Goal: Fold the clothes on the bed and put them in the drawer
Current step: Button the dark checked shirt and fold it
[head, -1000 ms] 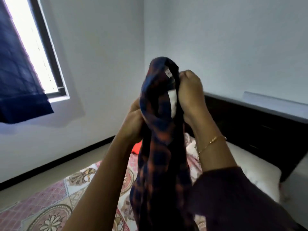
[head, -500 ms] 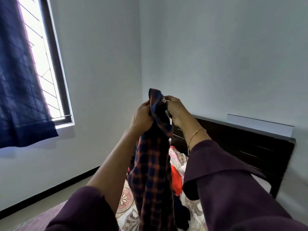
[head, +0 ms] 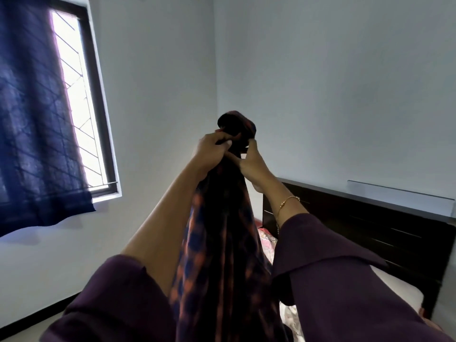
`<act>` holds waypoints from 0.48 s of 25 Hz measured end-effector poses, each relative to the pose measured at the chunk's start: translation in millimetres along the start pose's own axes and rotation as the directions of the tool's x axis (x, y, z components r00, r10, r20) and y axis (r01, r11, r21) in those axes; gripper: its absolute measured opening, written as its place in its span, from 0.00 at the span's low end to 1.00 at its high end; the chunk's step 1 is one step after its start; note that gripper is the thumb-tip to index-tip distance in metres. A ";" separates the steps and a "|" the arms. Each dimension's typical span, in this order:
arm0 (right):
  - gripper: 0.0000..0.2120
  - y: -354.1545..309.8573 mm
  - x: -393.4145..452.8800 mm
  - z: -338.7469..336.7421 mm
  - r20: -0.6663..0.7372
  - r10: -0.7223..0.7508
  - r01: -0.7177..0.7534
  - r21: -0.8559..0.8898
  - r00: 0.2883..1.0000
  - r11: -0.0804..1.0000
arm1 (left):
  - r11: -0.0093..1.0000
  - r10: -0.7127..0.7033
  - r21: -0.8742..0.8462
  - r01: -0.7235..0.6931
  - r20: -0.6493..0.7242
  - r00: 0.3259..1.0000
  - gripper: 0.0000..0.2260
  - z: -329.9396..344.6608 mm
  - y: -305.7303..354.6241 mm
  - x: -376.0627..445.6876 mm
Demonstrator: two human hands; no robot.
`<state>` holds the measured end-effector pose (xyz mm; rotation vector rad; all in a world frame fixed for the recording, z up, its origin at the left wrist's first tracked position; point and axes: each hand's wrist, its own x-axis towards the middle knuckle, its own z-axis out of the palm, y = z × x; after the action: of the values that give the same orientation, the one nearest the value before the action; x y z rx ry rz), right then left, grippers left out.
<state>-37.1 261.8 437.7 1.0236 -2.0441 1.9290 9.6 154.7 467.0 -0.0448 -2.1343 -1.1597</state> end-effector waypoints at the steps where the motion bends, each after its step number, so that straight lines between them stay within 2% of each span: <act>1: 0.19 0.4 4.7 -1.4 0.075 0.029 -0.032 0.036 0.997 0.999 | 1.000 0.014 -0.024 -0.014 0.005 1.000 0.11 -4.6 -2.4 -1.9; 3: 0.11 5.9 12.3 -5.7 0.196 0.077 -0.098 0.099 0.977 0.990 | 0.996 0.018 -0.084 -0.019 -0.007 1.000 0.11 -12.9 -10.6 -5.7; 4: 0.08 10.9 14.9 -8.2 0.201 0.104 -0.128 0.111 0.974 0.985 | 0.994 -0.006 -0.110 0.003 -0.021 1.000 0.12 -17.3 -16.0 -7.8; 6: 0.08 23.0 21.3 -14.4 0.081 0.147 -0.147 0.001 0.986 0.989 | 0.994 -0.088 -0.076 0.082 -0.076 0.993 0.17 -31.1 -27.9 -8.8; 7: 0.10 29.8 24.7 -20.2 -0.021 0.147 -0.149 -0.154 0.989 0.977 | 0.991 -0.129 0.014 0.132 -0.108 0.986 0.18 -40.6 -35.8 -8.0; 9: 0.11 39.7 27.9 -34.1 -0.190 0.124 -0.198 -0.450 0.974 0.871 | 0.926 -0.184 0.309 0.215 -0.127 0.975 0.19 -59.3 -52.6 -6.7; 10: 0.11 41.7 26.5 -39.7 -0.243 0.125 -0.236 -0.505 0.962 0.830 | 0.867 -0.203 0.439 0.237 -0.122 0.971 0.16 -65.2 -58.6 -8.1; 12: 0.10 44.7 22.0 -43.5 -0.255 0.162 -0.274 -0.508 0.953 0.817 | 0.757 -0.212 0.607 0.241 -0.121 0.970 0.08 -67.4 -62.7 -14.2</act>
<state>-93.4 291.4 419.7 0.4551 -2.4488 1.3177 36.6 70.7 437.3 0.5508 -2.4250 -0.5128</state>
